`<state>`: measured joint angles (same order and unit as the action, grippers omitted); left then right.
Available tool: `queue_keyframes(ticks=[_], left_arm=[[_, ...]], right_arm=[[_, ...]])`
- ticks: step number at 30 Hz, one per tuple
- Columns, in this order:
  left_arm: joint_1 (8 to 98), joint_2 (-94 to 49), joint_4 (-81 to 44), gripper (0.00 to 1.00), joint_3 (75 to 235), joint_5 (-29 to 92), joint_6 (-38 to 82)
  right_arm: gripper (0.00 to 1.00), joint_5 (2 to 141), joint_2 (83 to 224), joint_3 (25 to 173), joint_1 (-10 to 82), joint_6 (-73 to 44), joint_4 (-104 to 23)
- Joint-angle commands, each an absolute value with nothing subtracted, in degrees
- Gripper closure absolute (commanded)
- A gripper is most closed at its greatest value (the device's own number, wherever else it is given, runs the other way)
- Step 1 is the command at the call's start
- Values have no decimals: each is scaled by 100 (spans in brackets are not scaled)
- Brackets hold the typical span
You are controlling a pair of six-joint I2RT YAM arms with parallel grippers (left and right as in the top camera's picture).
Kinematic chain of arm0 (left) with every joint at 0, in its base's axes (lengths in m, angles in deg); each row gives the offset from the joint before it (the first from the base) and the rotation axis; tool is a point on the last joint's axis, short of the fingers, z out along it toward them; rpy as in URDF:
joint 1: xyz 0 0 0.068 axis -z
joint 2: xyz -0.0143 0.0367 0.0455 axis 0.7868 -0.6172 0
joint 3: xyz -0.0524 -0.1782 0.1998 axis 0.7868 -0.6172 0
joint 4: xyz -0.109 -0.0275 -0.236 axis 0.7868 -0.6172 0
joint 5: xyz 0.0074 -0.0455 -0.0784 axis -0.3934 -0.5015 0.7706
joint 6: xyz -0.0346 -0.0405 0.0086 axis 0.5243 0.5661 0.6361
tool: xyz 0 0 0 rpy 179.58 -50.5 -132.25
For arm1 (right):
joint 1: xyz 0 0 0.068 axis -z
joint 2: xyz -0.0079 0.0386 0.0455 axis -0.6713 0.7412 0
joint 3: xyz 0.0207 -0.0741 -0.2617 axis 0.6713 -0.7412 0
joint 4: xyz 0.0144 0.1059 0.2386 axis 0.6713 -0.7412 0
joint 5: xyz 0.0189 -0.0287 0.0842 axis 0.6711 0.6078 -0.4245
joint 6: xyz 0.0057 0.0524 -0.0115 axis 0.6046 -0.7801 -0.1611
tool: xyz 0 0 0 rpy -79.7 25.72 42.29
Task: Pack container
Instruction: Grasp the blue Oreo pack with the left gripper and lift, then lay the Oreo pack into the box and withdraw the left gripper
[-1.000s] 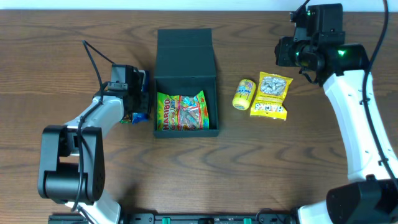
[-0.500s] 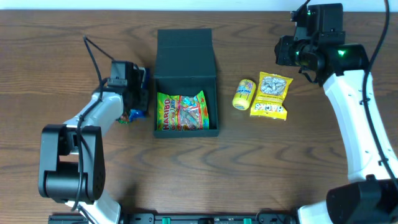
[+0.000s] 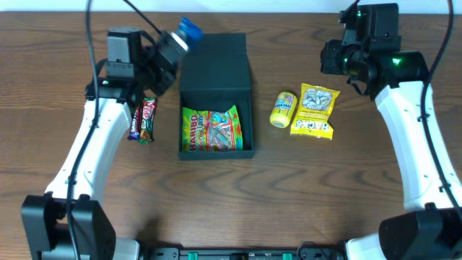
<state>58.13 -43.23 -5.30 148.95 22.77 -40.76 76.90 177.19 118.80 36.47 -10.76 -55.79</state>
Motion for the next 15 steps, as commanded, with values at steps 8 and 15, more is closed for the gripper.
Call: queue_keyframes(ticks=[8, 15], left_arm=[[6757, -4507, -1076, 94, 14903, 2420, -6509], [7376, -4769, -1247, 94, 14890, 1349, -7284]], right_arm=[[62, 7978, 17692, 11915, 3818, -1135, -5138], [58, 7976, 17692, 11915, 3883, -1133, -5063]])
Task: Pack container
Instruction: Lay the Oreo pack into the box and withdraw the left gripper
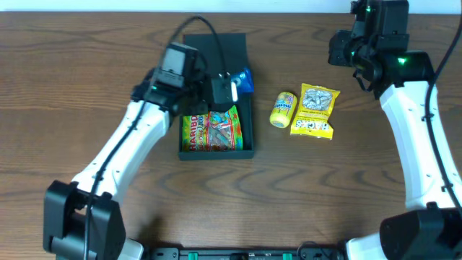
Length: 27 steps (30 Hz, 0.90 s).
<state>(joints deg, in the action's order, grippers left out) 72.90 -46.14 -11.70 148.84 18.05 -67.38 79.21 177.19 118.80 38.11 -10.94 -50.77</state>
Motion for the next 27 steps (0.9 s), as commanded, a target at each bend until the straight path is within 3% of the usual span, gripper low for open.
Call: queue_keyframes(ticks=[1, 12, 14, 15, 16, 17, 22, 27], left_arm=[[7408, -4817, -1264, 94, 14888, 1255, -7374], [7441, -5178, -1258, 94, 14886, 1224, -7555], [7441, -5178, -1271, 94, 14886, 1224, -7551], [7441, -5178, -1264, 88, 14886, 1226, -7514], [7441, -5178, -1249, 51, 14886, 1224, -7424], [7441, -5178, -1229, 5, 14886, 1222, -7333], [7432, -5178, -764, 5, 14886, 988, -6297], [7406, -5158, 275, 5, 14888, 219, -3678]], right_arm=[[58, 7976, 17692, 11915, 3883, -1133, -5063], [56, 7978, 17692, 11915, 3883, -1133, -5066], [51, 7978, 17692, 11915, 3883, -1133, -5066], [49, 7976, 17692, 11915, 3883, -1133, -5066], [48, 7978, 17692, 11915, 3883, -1133, -5066], [48, 7976, 17692, 11915, 3883, -1133, -5063], [47, 7976, 17692, 11915, 3883, -1133, -5066], [47, 7974, 17692, 11915, 3883, -1133, -5149]])
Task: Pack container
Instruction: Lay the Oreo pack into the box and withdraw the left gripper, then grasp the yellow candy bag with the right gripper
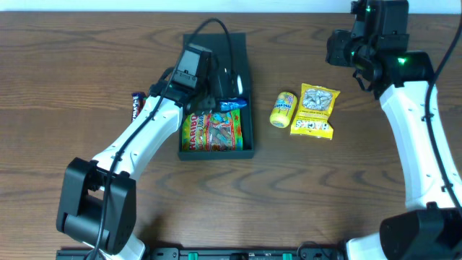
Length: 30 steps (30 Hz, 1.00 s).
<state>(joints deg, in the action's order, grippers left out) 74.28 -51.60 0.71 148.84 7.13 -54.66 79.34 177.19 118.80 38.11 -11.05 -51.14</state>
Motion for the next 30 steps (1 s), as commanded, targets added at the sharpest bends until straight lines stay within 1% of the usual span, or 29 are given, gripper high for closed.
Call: queue_keyframes(ticks=[1, 2, 6, 7, 8, 9, 12, 14, 16, 17, 19, 20, 21, 22, 26, 28, 30], left_arm=[[7395, -5151, 366, 5, 14888, 142, -3243], [7380, -5143, 428, 5, 14888, 68, -2843], [7286, -5112, 399, 5, 14888, 0, -1543], [7242, -5088, 382, 3, 14888, 0, -1219], [7199, -5064, 377, 14, 14888, 2, -970], [7148, -5031, 373, 41, 14888, 2, -740], [6923, -4905, 366, 93, 14888, 2, -94], [6691, -4769, 303, 94, 14888, 2, 363], [6381, -4594, 148, 94, 14888, 52, 682], [6219, -4507, 21, 94, 14888, 85, 720], [5972, -4387, -174, 94, 14888, 107, 713], [5865, -4343, -281, 94, 14888, 107, 713], [5730, -4299, -425, 94, 14888, 107, 713], [5645, -4282, -543, 94, 14888, 107, 713], [5376, -4277, -1076, 94, 14888, 114, 713], [5258, -4277, -1317, 94, 14888, 208, 713], [5196, -4277, -1443, 94, 14888, 238, 713]], right_arm=[[48, 7974, 17692, 11915, 3883, -1133, -5179], [49, 7974, 17692, 11915, 3883, -1133, -5219], [59, 7971, 17703, 11915, 3881, -1133, -5407], [66, 7956, 17714, 11915, 3879, -1133, -5448], [71, 7923, 17736, 11915, 3877, -1133, -5487], [72, 7856, 17773, 11911, 3875, -1133, -5538], [68, 7593, 17953, 11852, 3866, -1140, -5667], [71, 7384, 18156, 11808, 3842, -1251, -5789], [81, 7373, 18416, 11808, 3796, -1444, -5938], [84, 7373, 18534, 11808, 3783, -1494, -5992], [84, 7373, 18757, 11808, 3770, -1638, -6078], [82, 7379, 18875, 11808, 3770, -1680, -6106], [73, 7394, 18986, 11808, 3770, -1717, -6126], [67, 7449, 19098, 11808, 3770, -1765, -6143], [57, 7904, 19430, 11808, 3770, -2008, -6252], [47, 8212, 19627, 11808, 3772, -2215, -6375], [44, 8275, 19826, 11808, 3800, -2285, -6464]])
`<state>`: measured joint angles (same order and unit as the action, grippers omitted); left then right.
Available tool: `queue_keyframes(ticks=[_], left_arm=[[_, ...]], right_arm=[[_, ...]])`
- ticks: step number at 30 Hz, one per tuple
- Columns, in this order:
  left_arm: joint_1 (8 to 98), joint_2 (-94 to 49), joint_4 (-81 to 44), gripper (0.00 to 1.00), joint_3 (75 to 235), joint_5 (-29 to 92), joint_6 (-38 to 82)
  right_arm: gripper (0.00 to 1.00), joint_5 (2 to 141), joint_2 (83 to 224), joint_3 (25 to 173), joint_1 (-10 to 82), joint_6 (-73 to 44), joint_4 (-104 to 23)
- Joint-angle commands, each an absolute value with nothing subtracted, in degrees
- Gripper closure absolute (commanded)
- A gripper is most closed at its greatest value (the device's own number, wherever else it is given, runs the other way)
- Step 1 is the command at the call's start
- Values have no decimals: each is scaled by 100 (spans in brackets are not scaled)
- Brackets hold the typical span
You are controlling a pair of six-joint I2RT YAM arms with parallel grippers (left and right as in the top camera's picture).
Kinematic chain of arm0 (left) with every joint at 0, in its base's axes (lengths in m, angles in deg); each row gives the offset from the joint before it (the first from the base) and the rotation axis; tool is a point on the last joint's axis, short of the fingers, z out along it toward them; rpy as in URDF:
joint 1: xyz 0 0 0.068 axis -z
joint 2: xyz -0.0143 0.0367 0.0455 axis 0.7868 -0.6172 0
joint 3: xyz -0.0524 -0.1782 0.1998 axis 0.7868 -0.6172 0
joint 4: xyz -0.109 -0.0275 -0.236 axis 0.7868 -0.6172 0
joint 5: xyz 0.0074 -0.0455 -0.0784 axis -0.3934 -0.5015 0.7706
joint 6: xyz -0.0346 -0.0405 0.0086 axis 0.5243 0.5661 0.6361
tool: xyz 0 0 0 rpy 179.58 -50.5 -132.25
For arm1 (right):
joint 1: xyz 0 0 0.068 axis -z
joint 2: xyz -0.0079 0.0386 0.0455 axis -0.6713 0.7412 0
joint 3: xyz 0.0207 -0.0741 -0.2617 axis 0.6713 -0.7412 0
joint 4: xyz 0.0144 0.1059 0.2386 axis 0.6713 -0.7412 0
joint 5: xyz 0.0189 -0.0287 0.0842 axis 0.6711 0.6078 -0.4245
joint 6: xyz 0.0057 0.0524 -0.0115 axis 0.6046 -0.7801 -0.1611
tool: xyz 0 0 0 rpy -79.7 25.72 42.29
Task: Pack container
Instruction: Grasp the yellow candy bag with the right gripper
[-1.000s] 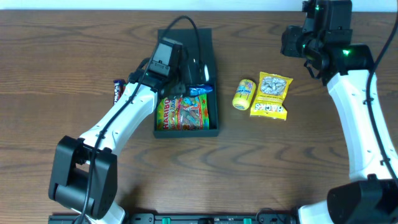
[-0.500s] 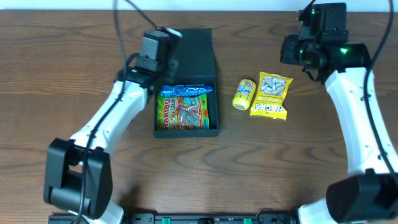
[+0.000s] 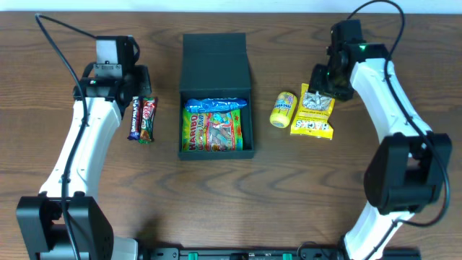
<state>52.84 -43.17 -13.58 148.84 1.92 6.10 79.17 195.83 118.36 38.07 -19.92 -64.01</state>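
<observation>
The black box point(image 3: 252, 123) lies open at the table's middle, its lid point(image 3: 215, 61) folded back. Inside it a blue packet point(image 3: 215, 105) rests across the top of a green candy bag point(image 3: 213, 135). Left of the box lie two candy bars point(image 3: 142, 120). My left gripper point(image 3: 139, 90) hovers just over their far ends, looks open and holds nothing. A yellow can point(image 3: 283, 110) and a yellow and white snack bag point(image 3: 315, 119) lie right of the box. My right gripper point(image 3: 323, 85) is at the far edge of the snack bag, and its fingers appear open.
The left arm's cable arcs over the table's far left corner. The right arm reaches in from the right side, bending over the area behind the snack bag. The wooden table point(image 3: 216, 202) runs toward the near edge.
My left gripper let go of the blue packet, which now lies in the box, and moved left to the candy bars. My right gripper came down from the far right to the snack bag.
My left gripper held the blue packet above the box's far left corner, then carried it over the box, then held it low over the green bag. Now the packet lies in the box and the left gripper is over the candy bars. The right arm stayed raised until now.
</observation>
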Motion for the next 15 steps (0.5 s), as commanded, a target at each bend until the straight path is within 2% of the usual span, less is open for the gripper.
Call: queue_keyframes(ticks=[1, 12, 15], left_arm=[[5188, -4277, -1470, 94, 14888, 236, 713], [5190, -4277, -1505, 94, 14888, 238, 713], [5190, -4277, -1505, 94, 14888, 236, 713]], right_arm=[[44, 8275, 19911, 11808, 3811, -2320, -6491], [40, 7875, 20682, 11808, 4152, -2550, -6718], [55, 7746, 20820, 11806, 4229, -2547, -6720]])
